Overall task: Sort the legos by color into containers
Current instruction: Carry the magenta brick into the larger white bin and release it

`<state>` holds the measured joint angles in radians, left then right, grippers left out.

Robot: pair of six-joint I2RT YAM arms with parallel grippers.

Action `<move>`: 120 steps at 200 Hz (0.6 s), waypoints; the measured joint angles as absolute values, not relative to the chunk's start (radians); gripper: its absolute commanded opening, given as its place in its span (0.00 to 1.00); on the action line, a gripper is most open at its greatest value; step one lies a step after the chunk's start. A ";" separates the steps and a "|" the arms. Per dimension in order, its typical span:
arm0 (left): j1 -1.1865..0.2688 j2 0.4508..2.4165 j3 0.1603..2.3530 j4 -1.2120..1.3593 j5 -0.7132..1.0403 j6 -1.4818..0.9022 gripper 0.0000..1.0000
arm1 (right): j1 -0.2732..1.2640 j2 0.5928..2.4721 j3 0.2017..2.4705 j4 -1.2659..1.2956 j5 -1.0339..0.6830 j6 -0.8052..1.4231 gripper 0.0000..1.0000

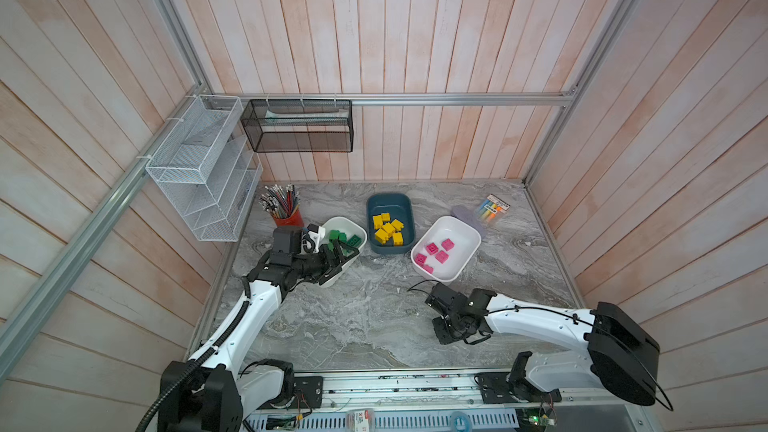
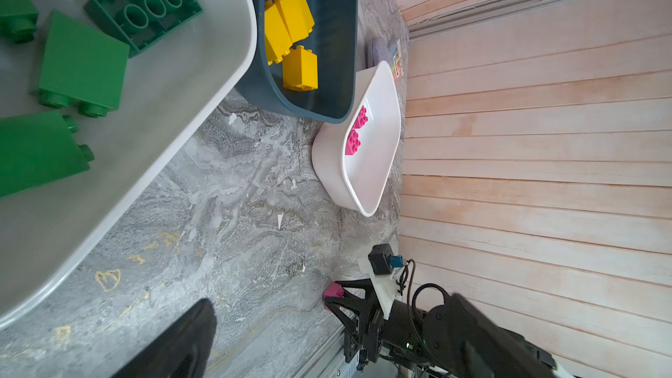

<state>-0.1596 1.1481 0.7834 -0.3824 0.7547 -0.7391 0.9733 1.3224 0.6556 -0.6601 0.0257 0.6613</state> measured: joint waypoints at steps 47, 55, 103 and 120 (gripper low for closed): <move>-0.160 1.145 0.784 -0.403 0.759 -0.745 1.00 | 0.817 1.293 0.860 -0.680 0.035 0.563 0.21; -0.160 1.142 0.784 -0.407 0.759 -0.745 1.00 | 0.776 1.291 0.909 -0.670 0.038 0.534 0.21; -0.160 1.143 0.802 -0.421 0.755 -0.744 1.00 | 0.548 1.391 1.084 -0.584 0.033 0.352 0.22; -0.160 1.147 0.826 -0.424 0.751 -0.737 1.00 | 0.495 1.473 1.115 -0.557 0.032 0.297 0.22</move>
<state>-0.1600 1.1473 0.8261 -0.4244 0.7509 -0.7372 0.4953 1.4734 1.1152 -0.5571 0.0322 0.2970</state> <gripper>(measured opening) 0.997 0.311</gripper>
